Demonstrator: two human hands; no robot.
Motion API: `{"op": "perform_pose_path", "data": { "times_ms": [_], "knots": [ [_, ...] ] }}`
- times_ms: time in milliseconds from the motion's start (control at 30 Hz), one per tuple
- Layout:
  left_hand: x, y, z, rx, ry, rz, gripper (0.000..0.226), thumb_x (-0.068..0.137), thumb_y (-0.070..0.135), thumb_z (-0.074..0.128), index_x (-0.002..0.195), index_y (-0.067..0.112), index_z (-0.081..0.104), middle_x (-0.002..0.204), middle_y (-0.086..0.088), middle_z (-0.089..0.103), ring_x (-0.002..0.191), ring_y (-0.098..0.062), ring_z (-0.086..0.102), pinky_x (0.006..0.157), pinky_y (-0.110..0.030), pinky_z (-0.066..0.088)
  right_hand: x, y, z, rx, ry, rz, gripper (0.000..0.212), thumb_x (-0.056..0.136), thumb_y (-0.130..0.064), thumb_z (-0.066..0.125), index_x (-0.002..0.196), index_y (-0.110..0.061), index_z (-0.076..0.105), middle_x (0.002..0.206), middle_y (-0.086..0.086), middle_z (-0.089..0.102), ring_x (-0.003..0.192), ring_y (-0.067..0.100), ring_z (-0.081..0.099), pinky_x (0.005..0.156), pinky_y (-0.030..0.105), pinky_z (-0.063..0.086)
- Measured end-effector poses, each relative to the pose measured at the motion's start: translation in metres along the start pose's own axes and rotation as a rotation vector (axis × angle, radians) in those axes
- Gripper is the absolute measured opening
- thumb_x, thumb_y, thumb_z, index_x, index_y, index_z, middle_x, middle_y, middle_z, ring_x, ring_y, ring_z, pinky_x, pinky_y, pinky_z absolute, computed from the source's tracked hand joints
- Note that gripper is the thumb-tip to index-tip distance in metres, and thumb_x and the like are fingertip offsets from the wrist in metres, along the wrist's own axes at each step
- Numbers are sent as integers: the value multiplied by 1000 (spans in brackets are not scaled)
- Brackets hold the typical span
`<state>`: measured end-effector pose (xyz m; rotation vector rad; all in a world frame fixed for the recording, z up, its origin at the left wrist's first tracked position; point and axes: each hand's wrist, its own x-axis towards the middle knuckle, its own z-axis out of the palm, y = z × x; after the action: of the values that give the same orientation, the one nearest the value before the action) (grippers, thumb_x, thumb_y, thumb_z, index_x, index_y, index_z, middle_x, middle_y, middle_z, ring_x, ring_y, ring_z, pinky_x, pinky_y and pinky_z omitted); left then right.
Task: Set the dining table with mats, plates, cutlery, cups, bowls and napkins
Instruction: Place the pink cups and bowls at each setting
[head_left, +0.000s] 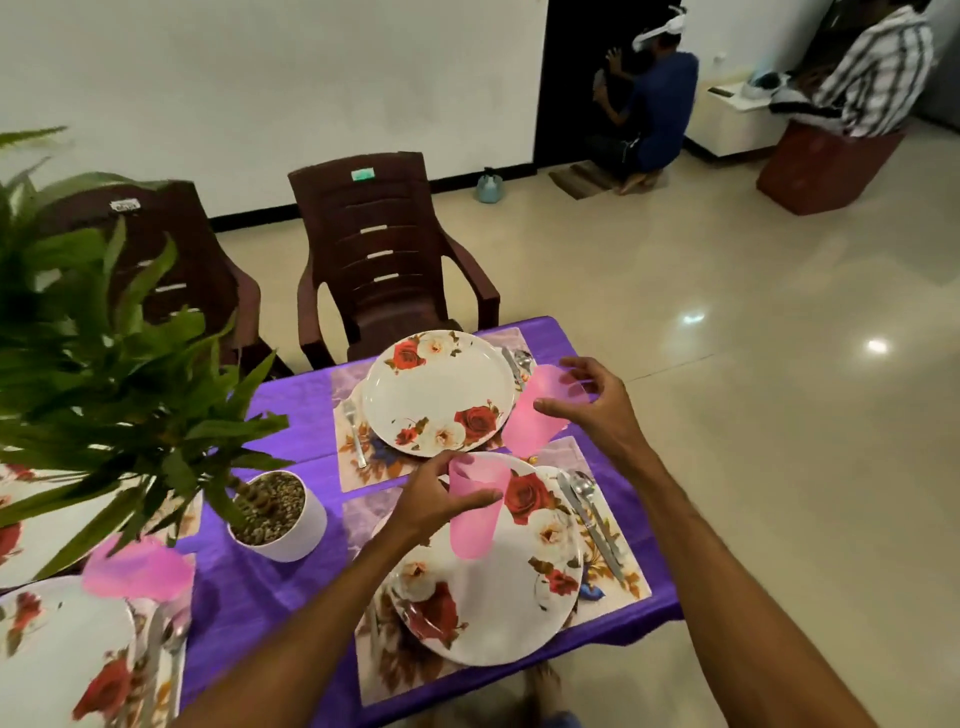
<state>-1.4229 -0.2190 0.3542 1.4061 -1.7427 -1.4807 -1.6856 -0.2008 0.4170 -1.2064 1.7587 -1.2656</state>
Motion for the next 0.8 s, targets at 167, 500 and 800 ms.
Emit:
{"op": "perform_pose_path", "data": {
  "times_ms": [167, 500, 800],
  "knots": [
    [19, 12, 31, 54, 63, -21, 85, 45, 74, 84, 116, 35, 61, 115, 10, 65, 102, -16, 64, 78, -40, 62, 31, 60, -12, -335, -12, -25, 89, 57, -35, 93, 135, -18, 55, 121, 7, 55, 111, 25, 53, 96, 38, 46],
    [31, 28, 50, 100, 121, -69, 98, 46, 76, 78, 128, 27, 57, 124, 5, 62, 107, -22, 61, 82, -41, 61, 39, 114, 0, -526, -136, -6, 89, 63, -33, 92, 140, -17, 49, 134, 13, 45, 125, 32, 42, 95, 39, 44],
    [37, 31, 41, 90, 137, -24, 100, 43, 85, 75, 126, 32, 54, 123, 7, 61, 107, -20, 61, 82, -40, 61, 37, 108, -5, -611, -162, -26, 109, 60, -54, 89, 150, -22, 36, 149, 12, 38, 137, 33, 36, 107, 53, 41]
  ]
}}
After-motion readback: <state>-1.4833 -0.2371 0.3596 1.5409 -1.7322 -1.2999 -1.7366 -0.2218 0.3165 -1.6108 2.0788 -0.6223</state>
